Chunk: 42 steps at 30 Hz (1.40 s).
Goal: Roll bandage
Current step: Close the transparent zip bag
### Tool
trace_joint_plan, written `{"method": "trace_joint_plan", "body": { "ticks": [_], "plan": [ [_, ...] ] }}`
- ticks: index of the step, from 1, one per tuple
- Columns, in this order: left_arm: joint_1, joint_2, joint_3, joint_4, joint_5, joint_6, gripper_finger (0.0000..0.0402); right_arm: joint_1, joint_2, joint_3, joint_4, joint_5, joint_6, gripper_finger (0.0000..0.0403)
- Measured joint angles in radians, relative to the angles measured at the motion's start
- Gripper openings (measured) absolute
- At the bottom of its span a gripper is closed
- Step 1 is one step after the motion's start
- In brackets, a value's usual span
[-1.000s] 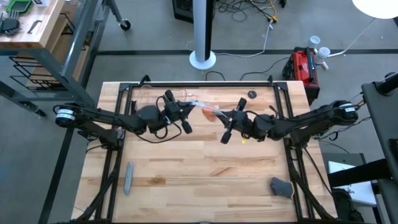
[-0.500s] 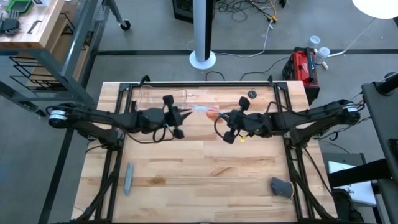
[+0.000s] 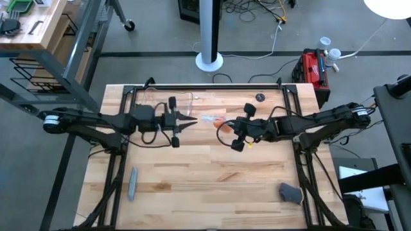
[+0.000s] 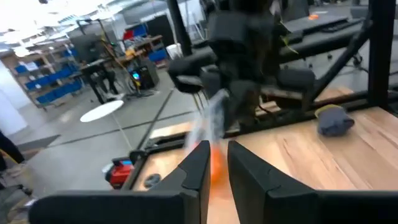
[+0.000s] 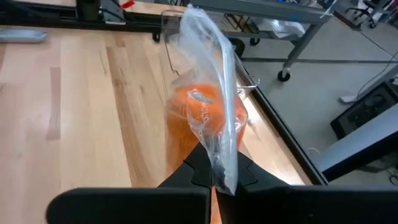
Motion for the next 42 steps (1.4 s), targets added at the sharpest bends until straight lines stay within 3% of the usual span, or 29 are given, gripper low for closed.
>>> {"method": "trace_joint_plan", "body": {
  "ticks": [7,15,24,28,34,42],
  "plan": [
    [-0.001,0.174,0.065,0.142,-0.016,-0.003,0.0078,0.000,0.012,0.000,0.010,-0.021,0.017,0.0000],
    [-0.003,0.355,0.251,0.006,-0.025,0.027,0.0150,0.000,0.024,-0.001,0.005,-0.023,0.031,0.0000],
    [-0.004,0.457,0.333,-0.006,-0.034,0.066,0.0205,0.000,0.024,-0.001,0.000,-0.024,0.032,0.0000],
    [-0.004,0.485,0.354,-0.009,-0.035,0.069,0.0171,0.000,0.024,-0.001,-0.001,-0.027,0.032,0.0000],
    [-0.003,0.495,0.363,-0.007,-0.035,0.096,0.0016,0.000,0.024,-0.001,-0.002,-0.050,0.033,0.0000],
    [-0.003,0.430,0.317,-0.006,-0.129,0.099,0.0002,0.002,0.024,0.000,-0.043,-0.049,0.067,0.0000]
  ]
}}
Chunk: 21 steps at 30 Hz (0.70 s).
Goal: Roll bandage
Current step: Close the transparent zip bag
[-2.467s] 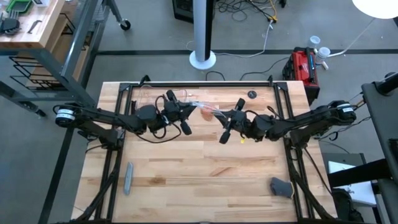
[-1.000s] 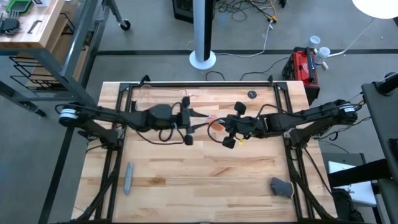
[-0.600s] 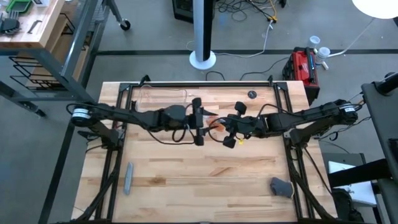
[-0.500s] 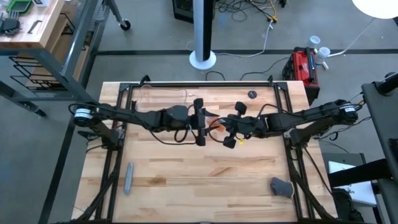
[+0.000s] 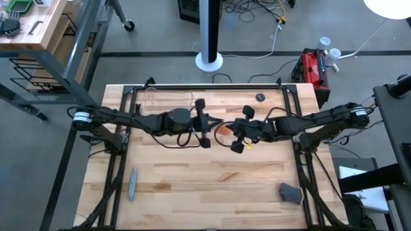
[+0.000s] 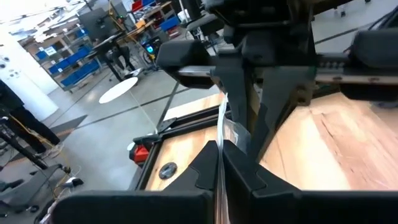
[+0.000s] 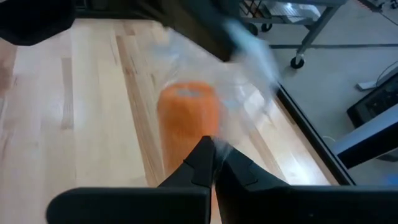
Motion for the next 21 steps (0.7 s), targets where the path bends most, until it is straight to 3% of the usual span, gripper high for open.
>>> {"method": "trace_joint_plan", "body": {
  "ticks": [8,17,21],
  "plan": [
    [-0.001,-0.061,-0.032,-0.036,-0.012,-0.015,0.0008,0.000,-0.001,0.000,0.031,0.000,-0.005,0.0000],
    [-0.001,-0.211,-0.061,-0.178,-0.031,-0.055,0.0066,-0.002,-0.003,-0.005,0.007,-0.053,0.035,0.0000],
    [-0.001,-0.303,-0.133,-0.145,-0.029,-0.057,0.0093,-0.002,-0.026,-0.030,0.030,-0.035,0.066,0.0000]
  ]
}}
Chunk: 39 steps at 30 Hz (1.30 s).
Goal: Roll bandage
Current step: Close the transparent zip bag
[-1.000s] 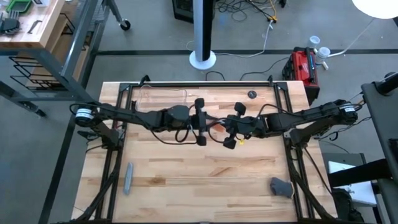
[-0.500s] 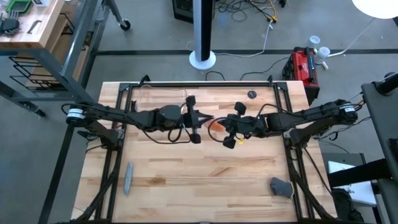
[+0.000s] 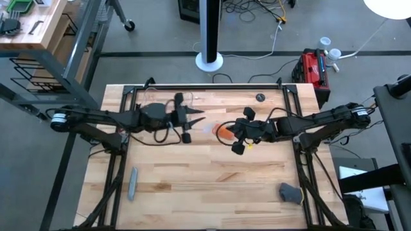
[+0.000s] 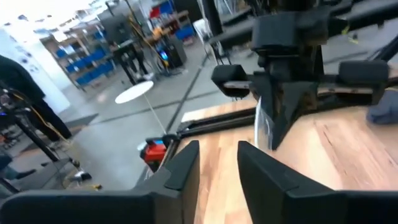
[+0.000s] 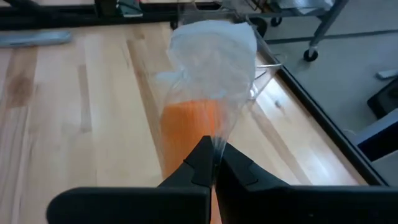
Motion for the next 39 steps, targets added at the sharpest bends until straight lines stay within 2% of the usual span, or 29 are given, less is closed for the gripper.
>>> {"method": "trace_joint_plan", "body": {
  "ticks": [8,13,17,22,29,33,39],
  "plan": [
    [0.000,-0.195,-0.248,0.273,0.027,-0.001,0.0130,0.000,-0.128,-0.180,0.278,0.012,0.004,0.0000],
    [0.001,-0.211,-0.326,0.346,0.027,0.015,0.0140,0.000,-0.162,-0.255,0.509,0.016,-0.054,0.0000],
    [0.002,-0.200,-0.357,0.469,0.031,-0.003,0.0152,0.000,-0.155,-0.267,0.605,0.013,-0.091,0.0000],
    [0.004,-0.197,-0.381,0.485,0.077,-0.017,0.0182,0.000,-0.146,-0.269,0.614,0.013,-0.103,0.0000],
    [0.017,-0.163,-0.395,0.490,0.080,-0.027,0.0214,0.000,-0.146,-0.269,0.628,0.009,-0.103,0.0000],
    [0.023,-0.105,-0.375,0.493,0.082,-0.027,0.0211,0.000,-0.146,-0.269,0.632,0.009,-0.103,0.0000],
    [0.039,-0.010,-0.315,0.498,0.081,-0.027,0.0186,0.000,-0.146,-0.269,0.643,-0.012,-0.103,0.0000]
  ]
}}
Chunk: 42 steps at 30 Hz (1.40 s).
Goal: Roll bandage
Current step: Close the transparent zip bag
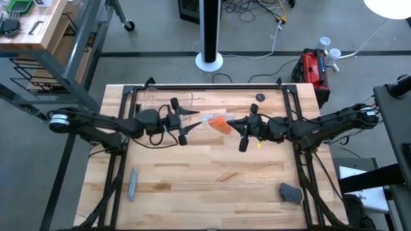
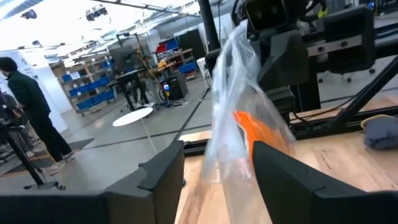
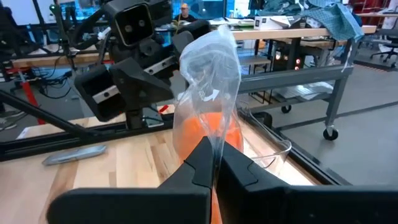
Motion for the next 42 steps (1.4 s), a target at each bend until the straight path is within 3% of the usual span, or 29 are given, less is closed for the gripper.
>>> {"method": "trace_joint_plan", "body": {
  "ticks": [6,16,28,42],
  "plan": [
    [0.002,0.054,0.042,0.002,0.017,0.003,0.0143,0.000,0.000,0.000,0.000,-0.003,0.001,0.0000],
    [0.004,-0.017,0.046,-0.036,0.043,0.008,0.0007,0.000,0.000,0.000,-0.071,-0.003,0.030,0.0000],
    [0.004,-0.042,0.053,-0.056,0.019,-0.063,0.0003,0.000,0.011,0.000,-0.086,-0.051,0.037,0.0000],
    [0.004,-0.146,0.053,-0.103,0.015,-0.133,0.0046,0.000,0.009,-0.002,-0.122,-0.050,0.026,0.0000]
  ]
}}
